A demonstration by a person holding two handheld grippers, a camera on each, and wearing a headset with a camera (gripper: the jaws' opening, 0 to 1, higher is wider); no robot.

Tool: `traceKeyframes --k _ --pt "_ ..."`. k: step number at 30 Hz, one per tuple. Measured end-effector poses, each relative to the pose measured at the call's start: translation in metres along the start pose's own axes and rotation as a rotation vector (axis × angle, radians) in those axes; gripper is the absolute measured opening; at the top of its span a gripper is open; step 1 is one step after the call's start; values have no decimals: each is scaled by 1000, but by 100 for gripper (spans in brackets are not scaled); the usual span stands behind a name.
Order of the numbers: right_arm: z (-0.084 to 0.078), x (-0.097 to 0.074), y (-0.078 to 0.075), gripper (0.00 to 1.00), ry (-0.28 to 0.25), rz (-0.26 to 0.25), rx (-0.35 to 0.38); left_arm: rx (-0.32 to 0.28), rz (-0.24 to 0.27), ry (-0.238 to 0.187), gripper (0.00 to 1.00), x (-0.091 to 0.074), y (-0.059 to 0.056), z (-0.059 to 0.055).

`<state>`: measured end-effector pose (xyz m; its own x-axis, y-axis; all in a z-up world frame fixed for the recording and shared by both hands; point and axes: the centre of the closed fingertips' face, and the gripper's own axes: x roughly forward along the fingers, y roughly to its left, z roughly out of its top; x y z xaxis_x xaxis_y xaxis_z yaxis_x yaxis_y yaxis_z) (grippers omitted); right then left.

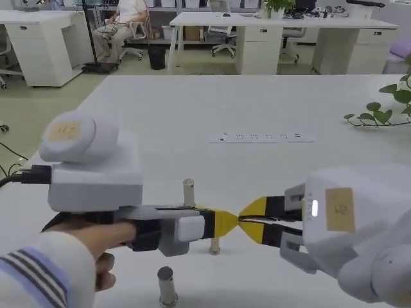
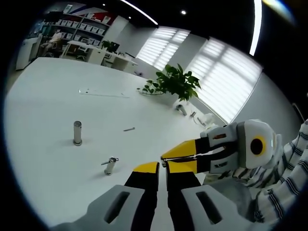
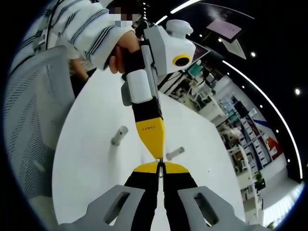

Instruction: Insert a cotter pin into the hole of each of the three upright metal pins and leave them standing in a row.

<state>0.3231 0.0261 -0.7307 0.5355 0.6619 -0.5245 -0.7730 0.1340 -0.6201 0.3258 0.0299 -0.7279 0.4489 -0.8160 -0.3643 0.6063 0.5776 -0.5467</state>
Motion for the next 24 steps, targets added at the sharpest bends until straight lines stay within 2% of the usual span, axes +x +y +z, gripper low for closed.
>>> traceKeyframes --k 21,24 --pt "2 -3 -2 2 -9 -10 -3 -62 -11 -34 1 -1 -3 3" --pt "1 -3 -1 2 -7 -6 -3 -82 -14 -26 1 0 -3 1"
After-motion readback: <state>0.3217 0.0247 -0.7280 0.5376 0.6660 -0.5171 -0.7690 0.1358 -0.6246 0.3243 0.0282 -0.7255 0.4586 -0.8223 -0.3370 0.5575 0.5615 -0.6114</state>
